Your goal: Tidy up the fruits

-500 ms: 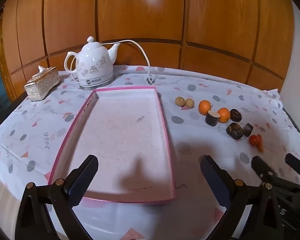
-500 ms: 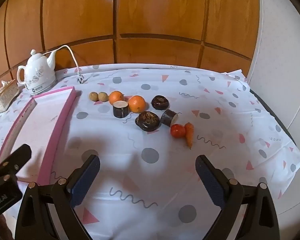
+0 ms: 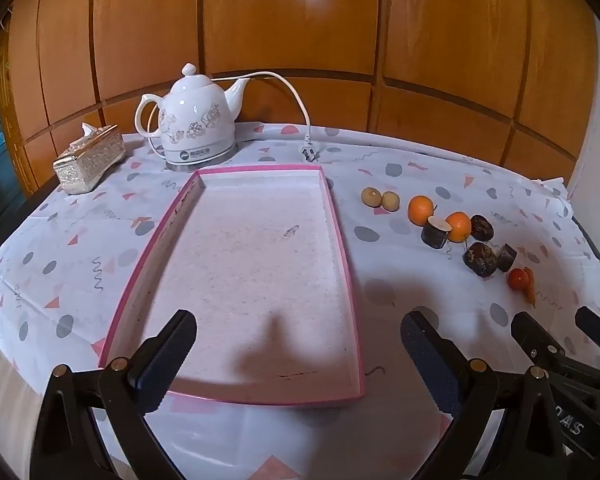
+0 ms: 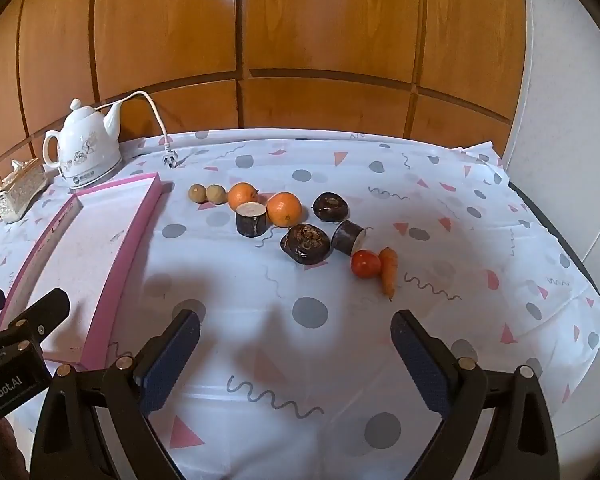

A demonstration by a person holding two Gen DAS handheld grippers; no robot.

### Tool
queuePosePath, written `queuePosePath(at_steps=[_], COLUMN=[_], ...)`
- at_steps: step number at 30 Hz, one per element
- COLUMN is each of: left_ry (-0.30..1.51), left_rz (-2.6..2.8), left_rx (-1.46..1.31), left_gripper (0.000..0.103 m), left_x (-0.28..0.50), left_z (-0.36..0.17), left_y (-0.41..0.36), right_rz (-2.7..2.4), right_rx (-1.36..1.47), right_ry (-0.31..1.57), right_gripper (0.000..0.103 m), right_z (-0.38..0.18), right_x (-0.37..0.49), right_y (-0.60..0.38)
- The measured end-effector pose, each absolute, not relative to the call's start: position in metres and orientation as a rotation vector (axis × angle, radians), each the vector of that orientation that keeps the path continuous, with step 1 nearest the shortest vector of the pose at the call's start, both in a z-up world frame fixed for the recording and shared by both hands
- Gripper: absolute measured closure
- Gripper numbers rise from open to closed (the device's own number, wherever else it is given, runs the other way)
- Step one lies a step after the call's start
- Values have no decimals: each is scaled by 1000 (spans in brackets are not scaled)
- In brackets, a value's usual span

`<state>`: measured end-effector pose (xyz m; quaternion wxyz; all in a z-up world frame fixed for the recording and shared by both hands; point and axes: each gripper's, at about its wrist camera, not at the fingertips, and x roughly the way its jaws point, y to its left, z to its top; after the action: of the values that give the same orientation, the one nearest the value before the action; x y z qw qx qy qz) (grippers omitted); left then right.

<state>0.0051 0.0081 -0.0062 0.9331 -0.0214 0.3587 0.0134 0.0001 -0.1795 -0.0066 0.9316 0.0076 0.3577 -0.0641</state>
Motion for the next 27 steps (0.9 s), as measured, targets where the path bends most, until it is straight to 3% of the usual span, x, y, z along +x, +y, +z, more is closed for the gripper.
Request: queuePosePath(at_steps=[27], left_ry=[741], left_rz=[35], left_rx=[-65], left_gripper=[0], left_x=[1], left_z=[-6], left_y=[10], right_rz=[-122], right_rx=[-7], right_ry=[725], right_gripper=[5], right_z=[-7], right_x=[-3], right_y=[-174])
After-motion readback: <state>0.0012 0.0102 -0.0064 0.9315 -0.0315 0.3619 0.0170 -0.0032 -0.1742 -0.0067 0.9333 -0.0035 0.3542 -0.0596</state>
